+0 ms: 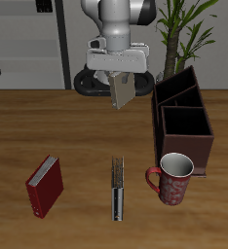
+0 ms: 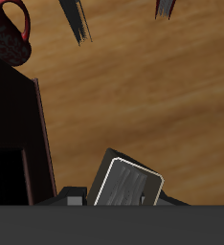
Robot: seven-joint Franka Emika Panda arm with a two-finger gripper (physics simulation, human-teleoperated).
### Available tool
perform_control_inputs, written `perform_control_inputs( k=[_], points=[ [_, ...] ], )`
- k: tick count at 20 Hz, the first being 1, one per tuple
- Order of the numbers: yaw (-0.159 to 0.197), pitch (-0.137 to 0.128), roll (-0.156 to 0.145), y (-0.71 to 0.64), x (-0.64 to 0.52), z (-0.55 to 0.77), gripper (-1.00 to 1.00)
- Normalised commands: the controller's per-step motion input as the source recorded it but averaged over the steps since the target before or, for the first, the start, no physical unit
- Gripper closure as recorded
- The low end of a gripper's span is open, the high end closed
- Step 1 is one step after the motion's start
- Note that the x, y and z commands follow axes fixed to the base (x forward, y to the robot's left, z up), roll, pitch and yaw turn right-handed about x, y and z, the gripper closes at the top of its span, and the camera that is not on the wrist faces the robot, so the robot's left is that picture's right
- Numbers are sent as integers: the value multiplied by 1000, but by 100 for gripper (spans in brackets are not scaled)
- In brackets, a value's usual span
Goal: Place the yellow book into the left desk caddy's front compartment
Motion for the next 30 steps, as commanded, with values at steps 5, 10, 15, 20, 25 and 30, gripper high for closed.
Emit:
perform_control_inputs(
  k=[5, 10, 15, 20, 25, 30],
  points=[
    [48, -10, 46, 340, -123, 128, 100],
    [32, 12, 11, 278, 54, 70, 100],
    [11, 48, 0, 189, 155, -23, 100],
    [41, 8, 32, 308, 126, 19, 100],
    [33, 30, 30, 298, 52, -50, 100],
    [93, 39, 44, 402, 65, -96, 100]
  ],
)
